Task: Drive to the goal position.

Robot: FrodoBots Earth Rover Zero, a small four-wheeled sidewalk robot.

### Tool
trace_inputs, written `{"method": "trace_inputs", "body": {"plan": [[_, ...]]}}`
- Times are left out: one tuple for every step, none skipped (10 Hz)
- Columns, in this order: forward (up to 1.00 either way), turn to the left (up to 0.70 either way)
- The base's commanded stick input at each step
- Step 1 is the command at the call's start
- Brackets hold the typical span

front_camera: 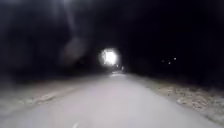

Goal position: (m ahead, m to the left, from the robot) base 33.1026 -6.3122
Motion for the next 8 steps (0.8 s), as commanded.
{"method": "trace_inputs", "body": {"plan": [[1.00,-0.40],[1.00,-0.11],[1.00,0.00],[1.00,0.00],[1.00,0.00],[1.00,0.00],[1.00,0.00],[1.00,0.00]]}}
